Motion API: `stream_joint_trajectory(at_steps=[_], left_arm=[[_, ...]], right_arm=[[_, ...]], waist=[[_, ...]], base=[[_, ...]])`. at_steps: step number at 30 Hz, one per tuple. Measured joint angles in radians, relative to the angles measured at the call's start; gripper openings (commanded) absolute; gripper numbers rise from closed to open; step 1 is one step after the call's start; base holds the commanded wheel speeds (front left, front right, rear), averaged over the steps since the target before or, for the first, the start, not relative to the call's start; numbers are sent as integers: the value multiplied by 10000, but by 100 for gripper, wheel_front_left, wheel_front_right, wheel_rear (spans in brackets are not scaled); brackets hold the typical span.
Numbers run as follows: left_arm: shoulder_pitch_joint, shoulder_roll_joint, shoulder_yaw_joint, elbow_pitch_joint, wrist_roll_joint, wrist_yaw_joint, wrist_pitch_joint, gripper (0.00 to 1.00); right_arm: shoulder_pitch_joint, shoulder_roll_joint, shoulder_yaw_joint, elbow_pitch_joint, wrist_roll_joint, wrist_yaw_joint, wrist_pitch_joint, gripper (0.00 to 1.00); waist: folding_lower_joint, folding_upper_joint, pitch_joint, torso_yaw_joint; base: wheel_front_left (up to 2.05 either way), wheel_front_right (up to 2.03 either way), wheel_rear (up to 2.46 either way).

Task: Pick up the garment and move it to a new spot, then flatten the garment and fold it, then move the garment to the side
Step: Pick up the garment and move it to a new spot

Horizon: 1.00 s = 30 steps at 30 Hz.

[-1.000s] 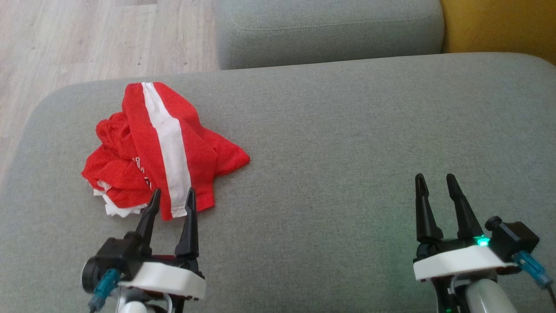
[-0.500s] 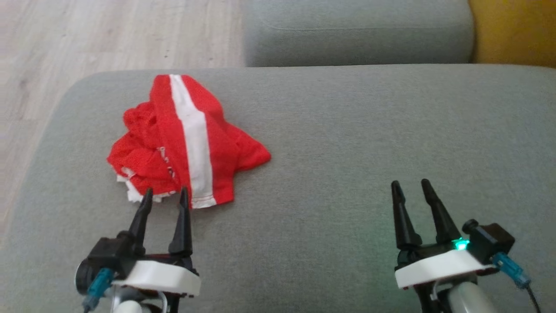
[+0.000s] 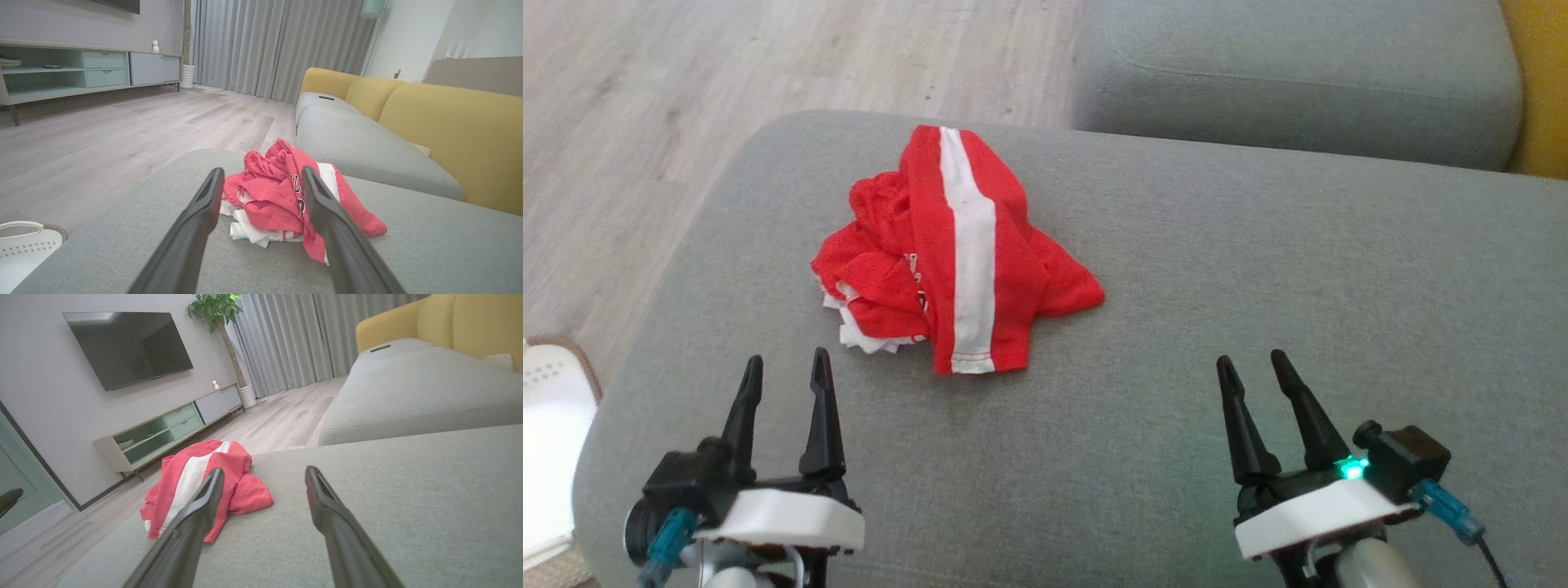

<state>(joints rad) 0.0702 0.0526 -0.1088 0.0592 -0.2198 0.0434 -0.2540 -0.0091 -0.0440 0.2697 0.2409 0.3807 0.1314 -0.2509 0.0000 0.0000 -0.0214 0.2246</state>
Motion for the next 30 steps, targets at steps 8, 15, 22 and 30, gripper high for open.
stream_joint_trajectory(at_steps=[8, 15, 22, 30], left_arm=[[88, -2, 226, 4, 0, -96, 2, 100], [65, -6, 470, 6, 171, -190, 2, 100], [-817, 4, 623, 399, 803, -777, 0, 100], [-4472, 997, -140, 2846, 1411, -1540, 861, 100]], right_arm=[[1, 0, 171, 102, 69, 0, 0, 100], [-6, 0, 178, 209, 184, 0, 0, 100], [-439, -10, 123, 46, 63, 0, 0, 100], [-1387, -17, -238, -378, -222, 0, -2, 100]], waist=[[0, 0, -75, 302], [0, 0, 101, 196], [0, 0, 768, -177], [2, 0, 2126, -757]], base=[[0, 0, 0], [0, 0, 0], [0, 0, 0], [0, 0, 0]])
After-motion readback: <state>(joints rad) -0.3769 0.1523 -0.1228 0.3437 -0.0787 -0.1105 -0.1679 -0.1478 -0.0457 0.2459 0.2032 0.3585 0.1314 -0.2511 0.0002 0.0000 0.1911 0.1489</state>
